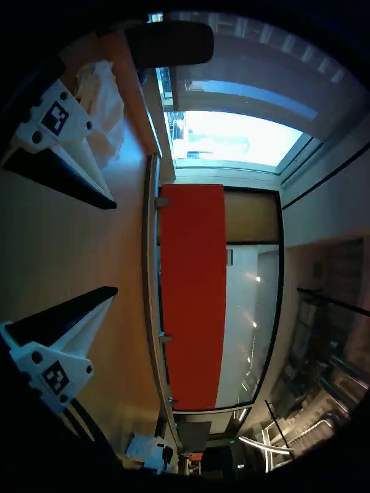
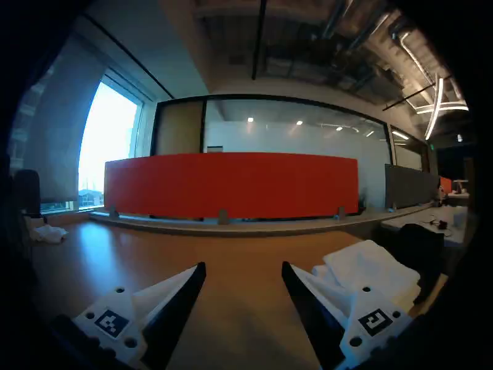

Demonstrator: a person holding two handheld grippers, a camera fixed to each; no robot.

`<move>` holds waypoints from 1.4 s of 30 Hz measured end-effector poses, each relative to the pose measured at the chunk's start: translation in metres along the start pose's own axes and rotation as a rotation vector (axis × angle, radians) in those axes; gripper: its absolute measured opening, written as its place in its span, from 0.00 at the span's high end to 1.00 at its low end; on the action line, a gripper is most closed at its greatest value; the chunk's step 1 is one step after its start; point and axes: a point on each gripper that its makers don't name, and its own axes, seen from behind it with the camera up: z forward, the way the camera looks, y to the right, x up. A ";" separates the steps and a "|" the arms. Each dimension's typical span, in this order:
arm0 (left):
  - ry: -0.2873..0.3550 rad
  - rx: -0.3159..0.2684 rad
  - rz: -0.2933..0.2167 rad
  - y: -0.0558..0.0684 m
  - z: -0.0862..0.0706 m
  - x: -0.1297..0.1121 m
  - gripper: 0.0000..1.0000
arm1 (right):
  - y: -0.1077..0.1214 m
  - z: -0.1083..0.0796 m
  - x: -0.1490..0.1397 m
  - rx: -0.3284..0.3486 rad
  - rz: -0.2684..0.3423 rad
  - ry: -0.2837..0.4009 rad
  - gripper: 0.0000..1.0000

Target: Fold towel

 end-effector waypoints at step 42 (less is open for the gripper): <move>-0.001 0.000 0.000 -0.001 -0.001 0.005 0.07 | 0.000 0.000 0.000 0.000 0.000 -0.001 0.05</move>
